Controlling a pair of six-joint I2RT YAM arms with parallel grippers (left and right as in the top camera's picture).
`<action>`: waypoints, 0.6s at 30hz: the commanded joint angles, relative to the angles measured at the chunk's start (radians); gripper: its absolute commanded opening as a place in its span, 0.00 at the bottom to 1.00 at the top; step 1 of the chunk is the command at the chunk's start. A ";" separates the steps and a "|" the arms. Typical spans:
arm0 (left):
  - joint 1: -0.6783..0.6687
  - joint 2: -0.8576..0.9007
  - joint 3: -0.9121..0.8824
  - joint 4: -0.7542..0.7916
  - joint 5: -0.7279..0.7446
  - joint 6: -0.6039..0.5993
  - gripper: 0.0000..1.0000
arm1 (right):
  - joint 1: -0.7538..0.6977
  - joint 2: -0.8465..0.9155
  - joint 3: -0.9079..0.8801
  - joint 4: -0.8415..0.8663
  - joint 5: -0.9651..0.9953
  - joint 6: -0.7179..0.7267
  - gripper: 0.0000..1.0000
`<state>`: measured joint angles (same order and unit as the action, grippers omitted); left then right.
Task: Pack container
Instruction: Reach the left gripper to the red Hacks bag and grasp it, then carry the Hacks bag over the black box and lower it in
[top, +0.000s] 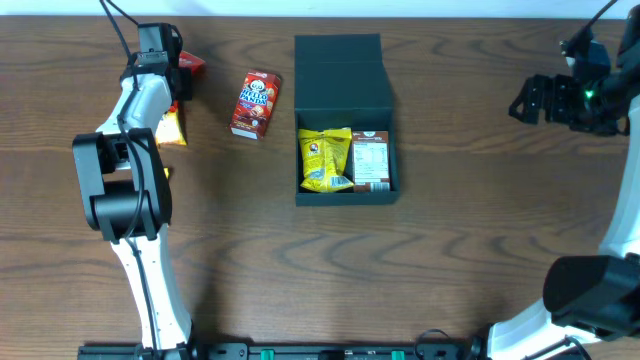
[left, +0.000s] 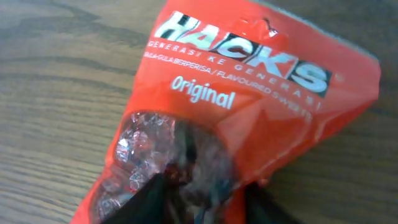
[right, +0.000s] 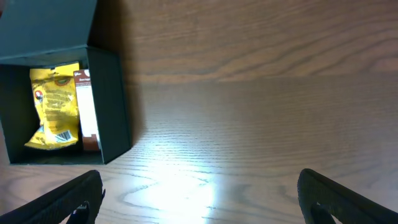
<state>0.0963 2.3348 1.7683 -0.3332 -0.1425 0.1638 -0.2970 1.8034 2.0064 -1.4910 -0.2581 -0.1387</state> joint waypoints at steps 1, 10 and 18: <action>-0.001 0.013 -0.005 -0.029 0.004 0.004 0.22 | -0.003 -0.014 -0.006 0.015 0.000 0.011 0.99; -0.027 -0.061 0.015 -0.044 -0.136 -0.068 0.06 | -0.003 -0.014 -0.006 0.048 0.000 0.002 0.99; -0.084 -0.260 0.016 -0.053 -0.240 -0.170 0.06 | -0.003 -0.014 -0.006 0.098 0.001 -0.016 0.99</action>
<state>0.0376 2.1986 1.7695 -0.3878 -0.3031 0.0654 -0.2970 1.8034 2.0064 -1.4014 -0.2573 -0.1398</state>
